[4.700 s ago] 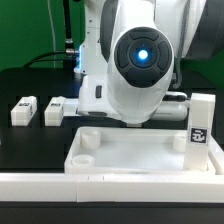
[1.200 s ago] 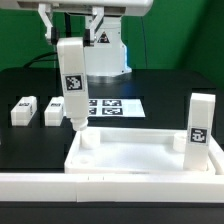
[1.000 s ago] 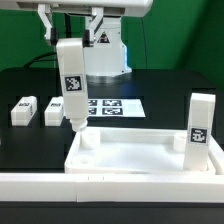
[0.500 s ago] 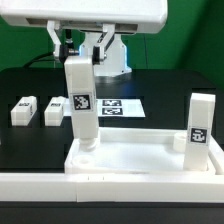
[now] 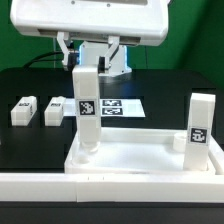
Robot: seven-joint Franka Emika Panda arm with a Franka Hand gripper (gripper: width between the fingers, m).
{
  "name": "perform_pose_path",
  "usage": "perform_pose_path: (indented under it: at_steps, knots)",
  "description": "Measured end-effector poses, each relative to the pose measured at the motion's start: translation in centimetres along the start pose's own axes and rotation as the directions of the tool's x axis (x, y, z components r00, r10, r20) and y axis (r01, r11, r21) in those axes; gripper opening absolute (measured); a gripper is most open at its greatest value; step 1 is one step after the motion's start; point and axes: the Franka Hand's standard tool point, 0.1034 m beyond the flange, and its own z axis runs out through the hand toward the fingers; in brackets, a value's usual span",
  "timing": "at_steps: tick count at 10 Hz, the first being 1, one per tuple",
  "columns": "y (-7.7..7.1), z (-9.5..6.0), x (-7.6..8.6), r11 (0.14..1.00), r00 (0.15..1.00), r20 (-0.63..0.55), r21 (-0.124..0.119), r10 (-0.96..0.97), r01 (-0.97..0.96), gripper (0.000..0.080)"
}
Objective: Assemble desk
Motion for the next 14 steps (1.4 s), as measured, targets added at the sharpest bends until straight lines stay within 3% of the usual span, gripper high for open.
perform_pose_path:
  at_steps: [3,6,14]
  knots:
    - [0.1,0.0,0.0,1.0,1.0,-0.003,-0.002,0.001,-0.001,0.0292]
    - [-0.1,0.5,0.1,1.0,0.999,-0.036,-0.019,-0.013,0.012,0.0292]
    - [1.3,0.8,-0.5,0.999,1.0,-0.027,-0.033,-0.006,0.006,0.0292]
